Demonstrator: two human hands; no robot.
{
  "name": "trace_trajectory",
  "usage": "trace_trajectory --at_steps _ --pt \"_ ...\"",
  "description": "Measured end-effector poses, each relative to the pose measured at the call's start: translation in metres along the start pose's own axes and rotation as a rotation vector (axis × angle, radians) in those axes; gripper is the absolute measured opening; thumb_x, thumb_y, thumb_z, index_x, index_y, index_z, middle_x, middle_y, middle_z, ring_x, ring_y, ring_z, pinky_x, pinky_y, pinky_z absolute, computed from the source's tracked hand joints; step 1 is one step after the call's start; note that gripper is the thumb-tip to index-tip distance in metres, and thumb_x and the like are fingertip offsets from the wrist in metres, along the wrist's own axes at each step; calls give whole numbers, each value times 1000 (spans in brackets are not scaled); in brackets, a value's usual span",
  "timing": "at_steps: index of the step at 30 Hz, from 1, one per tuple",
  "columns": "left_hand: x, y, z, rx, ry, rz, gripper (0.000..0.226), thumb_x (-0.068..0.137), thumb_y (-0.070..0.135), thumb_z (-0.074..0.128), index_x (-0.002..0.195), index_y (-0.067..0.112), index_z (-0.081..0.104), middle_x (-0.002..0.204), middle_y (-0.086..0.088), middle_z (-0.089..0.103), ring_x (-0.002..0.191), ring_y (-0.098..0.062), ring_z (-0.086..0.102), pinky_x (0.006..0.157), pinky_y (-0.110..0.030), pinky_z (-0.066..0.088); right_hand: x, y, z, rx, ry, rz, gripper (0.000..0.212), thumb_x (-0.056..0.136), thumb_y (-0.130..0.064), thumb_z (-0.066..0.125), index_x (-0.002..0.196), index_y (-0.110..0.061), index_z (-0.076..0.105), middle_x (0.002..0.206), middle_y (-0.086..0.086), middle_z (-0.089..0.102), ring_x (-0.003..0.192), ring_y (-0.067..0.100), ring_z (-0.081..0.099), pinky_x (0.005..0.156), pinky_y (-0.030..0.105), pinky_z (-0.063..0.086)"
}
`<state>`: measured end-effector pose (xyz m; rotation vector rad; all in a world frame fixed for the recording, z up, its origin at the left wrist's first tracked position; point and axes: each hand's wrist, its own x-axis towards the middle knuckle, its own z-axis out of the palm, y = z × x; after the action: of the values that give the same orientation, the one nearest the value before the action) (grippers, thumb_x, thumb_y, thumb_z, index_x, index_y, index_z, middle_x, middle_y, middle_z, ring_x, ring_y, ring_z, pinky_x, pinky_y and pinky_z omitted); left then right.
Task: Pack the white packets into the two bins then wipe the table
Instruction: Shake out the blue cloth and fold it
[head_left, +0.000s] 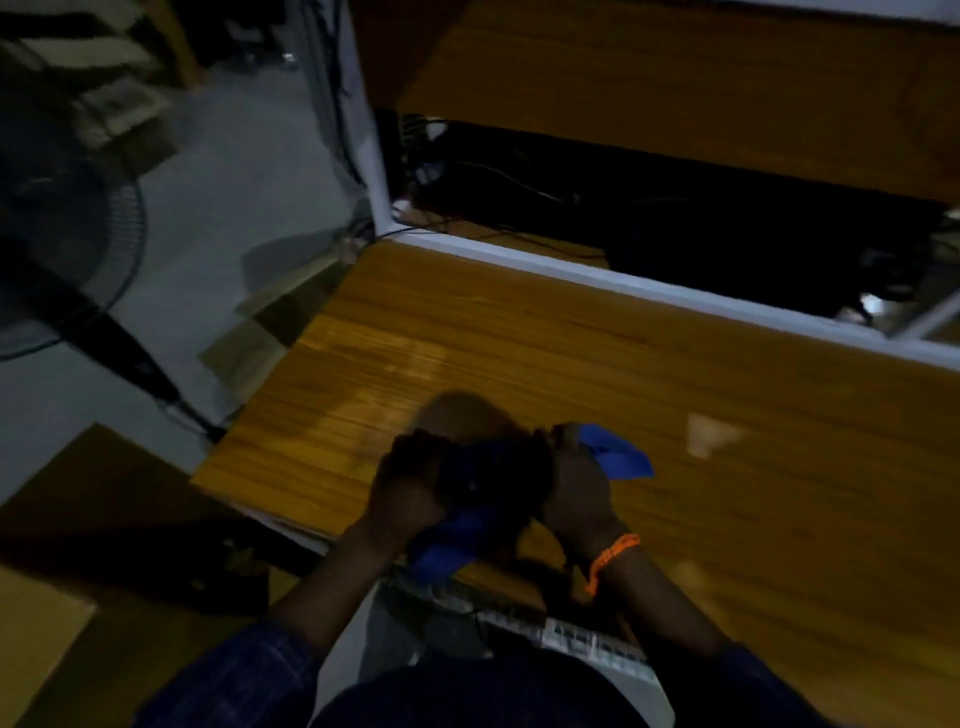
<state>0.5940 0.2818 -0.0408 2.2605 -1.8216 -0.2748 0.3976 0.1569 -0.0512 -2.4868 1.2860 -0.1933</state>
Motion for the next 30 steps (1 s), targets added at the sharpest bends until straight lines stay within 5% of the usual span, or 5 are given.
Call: trace_trajectory --at_steps 5,13,19,25,30 --pt "14 17 -26 87 -117 142 49 70 52 41 93 19 70 99 -11 67 94 -37 62 79 -42 53 -56 8 -43 -97 -155 140 52 84 -61 55 108 -16 50 107 9 42 89 33 51 72 47 52" --pt "-23 53 -29 -230 -164 291 28 94 31 59 119 19 54 118 -13 56 106 -39 50 85 -50 42 -183 -20 -54 -75 237 481 40 67 -49 71 92 -20 61 122 11 56 118 31 50 103 56 33" --pt "-46 61 -49 -606 -268 271 22 77 46 72 81 26 63 79 -3 65 78 -29 63 63 -51 54 -268 -22 -73 589 394 609 37 59 -37 76 80 -20 51 70 4 65 62 13 57 56 30 44" --pt "-73 91 -78 -1324 -796 -76 21 89 14 67 110 14 67 115 -13 68 109 -38 64 96 -59 50 -314 -26 -77 732 427 613 28 72 -15 87 91 -15 67 82 1 73 76 14 70 67 35 54" --pt "-79 129 -73 -1428 -954 -408 38 101 22 56 136 9 52 136 -18 57 106 -36 66 70 -41 58 -327 -29 -72 389 246 633 51 69 -42 85 112 -26 63 106 -2 69 96 15 66 83 39 54"
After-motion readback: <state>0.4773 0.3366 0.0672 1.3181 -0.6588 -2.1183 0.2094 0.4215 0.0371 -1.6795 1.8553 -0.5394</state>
